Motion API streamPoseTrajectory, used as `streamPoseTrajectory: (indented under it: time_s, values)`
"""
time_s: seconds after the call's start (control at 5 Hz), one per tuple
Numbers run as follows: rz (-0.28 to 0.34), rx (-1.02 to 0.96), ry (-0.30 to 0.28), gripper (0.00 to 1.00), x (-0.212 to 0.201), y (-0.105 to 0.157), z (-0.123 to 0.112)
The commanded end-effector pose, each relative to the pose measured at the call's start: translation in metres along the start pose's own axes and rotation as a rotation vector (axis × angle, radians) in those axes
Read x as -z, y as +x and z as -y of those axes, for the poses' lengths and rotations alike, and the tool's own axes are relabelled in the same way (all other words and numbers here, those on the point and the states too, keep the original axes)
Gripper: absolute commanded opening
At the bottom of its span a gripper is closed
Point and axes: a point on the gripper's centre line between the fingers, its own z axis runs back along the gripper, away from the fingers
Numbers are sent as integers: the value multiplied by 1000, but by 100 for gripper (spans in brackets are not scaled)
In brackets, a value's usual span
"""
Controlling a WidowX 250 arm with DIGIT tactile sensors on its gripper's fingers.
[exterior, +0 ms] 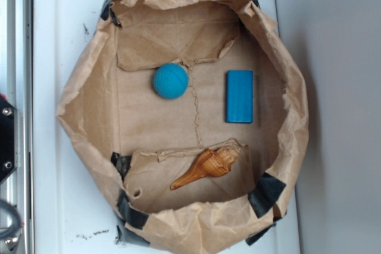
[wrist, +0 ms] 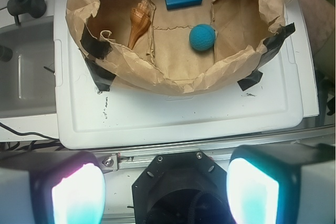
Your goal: Grab the shell.
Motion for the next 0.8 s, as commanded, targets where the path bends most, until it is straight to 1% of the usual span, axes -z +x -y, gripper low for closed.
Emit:
streamPoseTrajectory:
  time_s: [0.0,0.2,0.4,0.6]
  values:
    - [0,0,0,100,0,0,0]
    - [65,12,35,100,7,42,8]
    - [69,-11,49,100,18,74,7]
    - [77,40,-27,100,25,112,9]
